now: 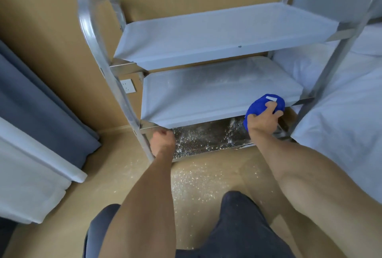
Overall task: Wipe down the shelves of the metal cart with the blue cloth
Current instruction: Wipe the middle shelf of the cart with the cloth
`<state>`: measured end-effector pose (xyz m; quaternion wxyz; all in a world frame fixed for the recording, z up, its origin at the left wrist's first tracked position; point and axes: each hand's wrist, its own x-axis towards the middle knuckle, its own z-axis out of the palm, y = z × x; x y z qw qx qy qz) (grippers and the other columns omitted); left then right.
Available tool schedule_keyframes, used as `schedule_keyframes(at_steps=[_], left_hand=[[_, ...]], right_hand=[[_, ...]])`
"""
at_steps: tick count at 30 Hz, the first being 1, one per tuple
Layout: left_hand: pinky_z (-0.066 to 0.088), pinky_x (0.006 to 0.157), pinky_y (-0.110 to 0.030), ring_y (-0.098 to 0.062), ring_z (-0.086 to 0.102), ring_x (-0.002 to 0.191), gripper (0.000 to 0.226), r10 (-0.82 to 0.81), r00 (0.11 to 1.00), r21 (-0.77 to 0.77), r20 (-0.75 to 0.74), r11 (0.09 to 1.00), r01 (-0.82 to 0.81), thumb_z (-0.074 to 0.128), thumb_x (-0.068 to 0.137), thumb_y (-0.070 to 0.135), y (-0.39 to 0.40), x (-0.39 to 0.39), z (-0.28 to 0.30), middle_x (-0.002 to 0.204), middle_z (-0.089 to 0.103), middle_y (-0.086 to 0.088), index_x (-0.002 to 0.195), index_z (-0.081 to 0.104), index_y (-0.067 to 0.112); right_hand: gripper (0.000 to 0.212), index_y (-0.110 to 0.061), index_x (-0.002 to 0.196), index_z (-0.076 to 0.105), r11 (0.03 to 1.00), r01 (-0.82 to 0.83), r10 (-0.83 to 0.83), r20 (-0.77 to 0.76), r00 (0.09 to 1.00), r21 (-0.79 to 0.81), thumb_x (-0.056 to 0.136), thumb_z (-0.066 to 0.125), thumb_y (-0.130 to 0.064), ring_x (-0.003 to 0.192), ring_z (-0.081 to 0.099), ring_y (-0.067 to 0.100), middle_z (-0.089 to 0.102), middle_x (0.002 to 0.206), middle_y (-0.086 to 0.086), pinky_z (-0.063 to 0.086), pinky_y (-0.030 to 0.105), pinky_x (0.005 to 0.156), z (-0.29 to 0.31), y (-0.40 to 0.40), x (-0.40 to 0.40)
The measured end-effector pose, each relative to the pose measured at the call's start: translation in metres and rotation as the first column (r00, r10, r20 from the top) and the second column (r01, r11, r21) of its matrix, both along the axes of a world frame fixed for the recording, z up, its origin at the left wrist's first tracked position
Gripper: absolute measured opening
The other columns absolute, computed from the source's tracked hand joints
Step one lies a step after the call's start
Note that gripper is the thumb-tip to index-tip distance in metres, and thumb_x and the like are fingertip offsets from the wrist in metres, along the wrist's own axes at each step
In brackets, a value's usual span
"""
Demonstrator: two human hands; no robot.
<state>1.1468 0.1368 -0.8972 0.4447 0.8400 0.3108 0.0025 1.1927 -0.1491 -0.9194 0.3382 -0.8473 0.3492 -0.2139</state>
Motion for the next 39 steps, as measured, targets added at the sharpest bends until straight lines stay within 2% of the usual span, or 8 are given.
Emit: schedule_keyframes(at_steps=[4,9,11,16,24,29,35,39], left_hand=[[0.057,0.081,-0.042,-0.026,0.059,0.081,0.047,-0.164,0.985,-0.322,-0.045,0.936,0.141,0.055,0.087,0.032,-0.027,0.02,0.006,0.099,0.066,-0.018,0.118,0.062,-0.002],[0.05,0.097,-0.047,-0.032,0.066,0.092,0.058,-0.186,0.983,-0.68,-0.006,0.721,0.132,0.044,0.088,0.061,-0.053,0.024,0.042,0.106,0.07,-0.017,0.109,0.064,0.01],[0.047,0.097,-0.058,-0.04,0.065,0.098,0.055,-0.145,0.989,-0.762,0.04,0.635,0.124,0.049,0.085,0.05,-0.05,0.027,0.044,0.115,0.067,-0.023,0.111,0.068,0.006],[0.046,0.061,-0.033,-0.027,0.054,0.064,0.016,-0.065,0.995,-0.73,0.081,0.675,0.104,0.054,0.08,0.019,-0.029,0.009,0.062,0.077,0.062,-0.012,0.089,0.06,0.007],[0.044,0.065,-0.031,-0.022,0.056,0.072,0.024,-0.171,0.976,-0.619,0.131,0.755,0.216,0.078,0.077,0.02,-0.027,0.002,0.045,0.09,0.066,-0.01,0.087,0.059,0.012],[0.057,0.078,-0.038,-0.027,0.067,0.086,0.022,-0.03,0.98,-0.641,0.198,0.752,0.153,0.074,0.086,0.023,-0.025,-0.001,0.06,0.095,0.069,-0.013,0.087,0.057,0.01],[0.053,0.078,-0.039,-0.026,0.061,0.09,0.03,0.06,0.975,-0.574,0.213,0.815,0.075,0.069,0.089,0.022,-0.017,-0.009,0.074,0.098,0.061,-0.01,0.105,0.05,0.006],[0.055,0.084,-0.043,-0.026,0.062,0.089,0.027,0.028,0.981,-0.536,0.191,0.84,0.08,0.068,0.087,0.02,-0.018,-0.016,0.068,0.1,0.064,-0.013,0.105,0.057,0.003]], right_hand=[[0.035,-0.023,0.109,0.049,0.969,-0.179,0.147,0.181,0.972,0.173,0.076,0.059,-0.022,0.082,0.056,0.031,0.059,0.102,0.008,0.049,0.04,0.072,0.03,0.033,-0.001],[0.023,-0.019,0.085,0.057,0.453,-0.521,0.488,0.287,0.824,0.724,0.087,0.055,-0.042,0.074,0.057,0.019,0.062,0.081,0.003,0.044,0.033,0.071,0.081,0.093,-0.002],[0.026,-0.013,0.09,0.058,0.435,-0.539,0.576,0.238,0.782,0.721,0.09,0.062,-0.039,0.08,0.06,0.024,0.067,0.093,0.011,0.046,0.035,0.074,0.085,0.108,0.001],[0.016,-0.011,0.071,0.052,0.437,-0.485,0.507,0.237,0.829,0.758,0.072,0.068,-0.013,0.073,0.055,0.026,0.058,0.075,0.01,0.043,0.034,0.065,0.082,0.114,0.0],[0.026,-0.009,0.088,0.066,0.182,-0.395,0.551,0.239,0.799,0.901,0.079,0.066,-0.033,0.082,0.065,0.03,0.069,0.091,0.013,0.051,0.041,0.087,0.061,0.105,-0.018],[0.064,-0.011,0.118,0.067,0.206,-0.474,0.774,0.154,0.614,0.856,0.068,0.084,-0.047,0.108,0.068,0.031,0.072,0.115,0.012,0.05,0.051,0.101,0.073,0.101,-0.03],[0.047,-0.019,0.072,0.037,0.386,-0.394,0.619,0.082,0.781,0.834,0.033,0.062,-0.029,0.076,0.041,0.024,0.046,0.083,0.008,0.033,0.037,0.073,0.062,0.082,-0.037],[0.031,-0.019,0.067,0.032,0.464,-0.338,0.62,-0.027,0.785,0.819,0.044,0.053,-0.02,0.066,0.036,0.022,0.042,0.076,0.006,0.03,0.032,0.065,0.056,0.081,-0.054]])
